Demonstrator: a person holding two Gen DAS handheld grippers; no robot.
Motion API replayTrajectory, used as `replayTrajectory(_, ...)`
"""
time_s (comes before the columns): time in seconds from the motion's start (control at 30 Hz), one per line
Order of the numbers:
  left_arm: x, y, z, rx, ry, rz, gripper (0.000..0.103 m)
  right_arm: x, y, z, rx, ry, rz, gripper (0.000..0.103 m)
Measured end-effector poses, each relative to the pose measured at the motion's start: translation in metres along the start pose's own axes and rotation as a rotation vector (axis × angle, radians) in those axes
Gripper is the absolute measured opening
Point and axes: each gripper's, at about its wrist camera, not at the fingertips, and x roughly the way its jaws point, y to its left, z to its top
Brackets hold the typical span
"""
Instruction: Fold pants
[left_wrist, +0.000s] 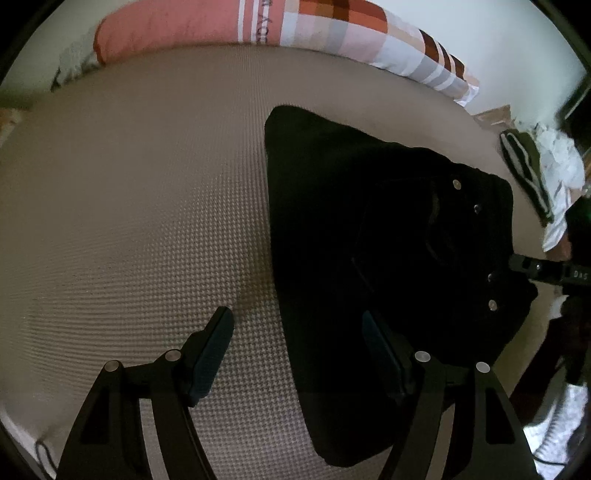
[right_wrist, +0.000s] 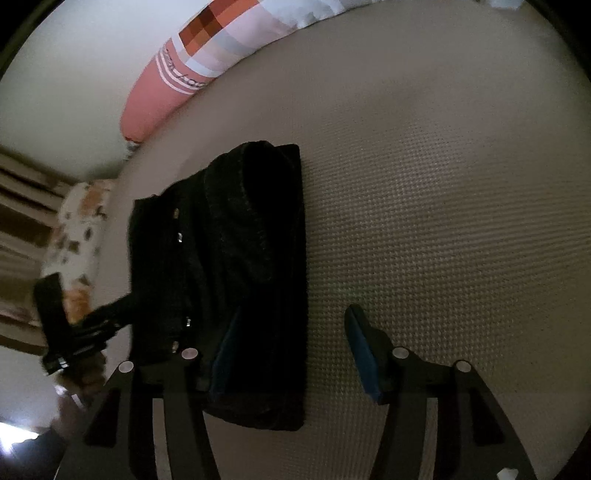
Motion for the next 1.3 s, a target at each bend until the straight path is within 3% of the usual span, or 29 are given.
replayTrajectory(0.3, 0.002, 0.011, 0.011, -0.019, 0.043, -0.168, 0.072, 0.008, -0.021, 0.01, 0.028, 0.055, 0.208, 0.047)
replayTrajectory(0.73, 0.014, 0.026, 0.032, -0.106, 0.109, -0.386, 0.072, 0.027, -0.016, 0.021, 0.0, 0.14, 0.328, 0.039)
replayTrajectory(0.97, 0.021, 0.03, 0.04, -0.104, 0.121, -0.494, 0.069, 0.04, -0.014, 0.027, 0.014, 0.157, 0.391, 0.036)
replayTrajectory(1.07, 0.024, 0.028, 0.044, -0.089, 0.103, -0.499, 0.06, 0.043, -0.013, 0.03, 0.028, 0.15, 0.406, 0.035)
replayTrajectory(1.13, 0.028, 0.029, 0.045, -0.105, 0.092, -0.481, 0.039, 0.043, -0.012, 0.03, 0.037, 0.129, 0.402, 0.035)
replayTrajectory(1.17, 0.03, 0.029, 0.046, -0.109, 0.089, -0.464, 0.033, 0.042, -0.011, 0.029, 0.046, 0.115, 0.392, 0.035)
replayTrajectory(1.3, 0.03, 0.022, 0.047, -0.12, 0.077, -0.397, 0.028, 0.028, -0.004, 0.017, 0.058, 0.058, 0.316, 0.034)
